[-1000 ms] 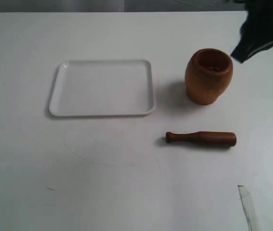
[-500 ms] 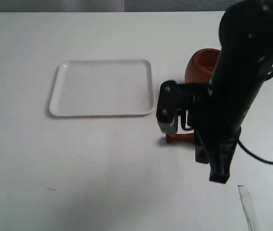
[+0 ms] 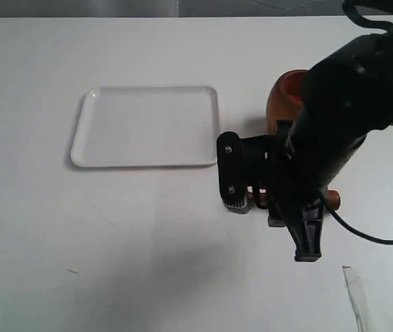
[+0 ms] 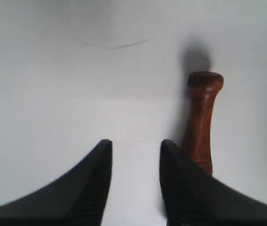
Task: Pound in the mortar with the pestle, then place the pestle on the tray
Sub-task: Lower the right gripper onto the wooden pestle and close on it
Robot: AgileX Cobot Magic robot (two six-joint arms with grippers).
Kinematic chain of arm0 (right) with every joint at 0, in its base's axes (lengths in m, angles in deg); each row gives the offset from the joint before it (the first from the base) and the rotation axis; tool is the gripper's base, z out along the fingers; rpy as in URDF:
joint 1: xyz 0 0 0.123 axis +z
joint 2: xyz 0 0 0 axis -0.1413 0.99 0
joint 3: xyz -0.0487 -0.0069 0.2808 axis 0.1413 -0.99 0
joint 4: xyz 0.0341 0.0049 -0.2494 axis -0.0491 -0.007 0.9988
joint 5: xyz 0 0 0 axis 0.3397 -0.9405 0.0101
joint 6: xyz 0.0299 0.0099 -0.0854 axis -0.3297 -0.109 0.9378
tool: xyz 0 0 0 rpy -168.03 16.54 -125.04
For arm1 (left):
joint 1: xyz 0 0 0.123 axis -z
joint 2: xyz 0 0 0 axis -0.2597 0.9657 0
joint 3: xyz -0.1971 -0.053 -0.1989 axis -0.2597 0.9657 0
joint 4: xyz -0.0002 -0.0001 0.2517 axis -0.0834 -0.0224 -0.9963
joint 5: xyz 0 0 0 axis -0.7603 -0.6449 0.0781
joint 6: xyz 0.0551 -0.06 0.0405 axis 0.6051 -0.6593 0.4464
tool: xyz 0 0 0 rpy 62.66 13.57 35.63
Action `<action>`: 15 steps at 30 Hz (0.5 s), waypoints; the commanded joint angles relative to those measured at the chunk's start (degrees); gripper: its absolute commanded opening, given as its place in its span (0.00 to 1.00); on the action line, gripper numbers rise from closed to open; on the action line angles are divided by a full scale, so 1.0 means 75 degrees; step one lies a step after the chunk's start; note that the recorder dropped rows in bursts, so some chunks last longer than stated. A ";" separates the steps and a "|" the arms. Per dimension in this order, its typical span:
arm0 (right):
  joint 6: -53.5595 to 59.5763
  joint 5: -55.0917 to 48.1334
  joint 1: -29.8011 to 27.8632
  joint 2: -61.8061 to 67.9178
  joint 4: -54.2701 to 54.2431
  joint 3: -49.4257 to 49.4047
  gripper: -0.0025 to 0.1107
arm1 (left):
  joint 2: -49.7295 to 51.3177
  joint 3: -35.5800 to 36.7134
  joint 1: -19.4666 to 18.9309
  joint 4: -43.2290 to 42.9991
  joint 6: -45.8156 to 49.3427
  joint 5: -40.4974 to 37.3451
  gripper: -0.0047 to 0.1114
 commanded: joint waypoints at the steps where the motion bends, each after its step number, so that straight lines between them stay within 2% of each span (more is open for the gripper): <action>1: -0.0487 0.0785 0.0043 -0.0027 0.0340 -0.0025 0.51 | -0.0009 0.0004 0.0059 0.0056 -0.0063 0.0023 0.04; 3: -0.0673 0.0989 0.0043 -0.0027 0.0608 -0.0025 0.55 | -0.0009 0.0004 0.0059 0.0056 -0.0063 0.0023 0.04; 10: -0.1127 0.1494 0.0022 0.0067 0.0779 -0.0025 0.55 | -0.0009 0.0004 0.0059 0.0056 -0.0063 0.0023 0.04; 15: -0.1595 0.1344 -0.0457 0.0800 0.0769 -0.0025 0.55 | -0.0009 0.0004 0.0059 0.0056 -0.0063 0.0023 0.04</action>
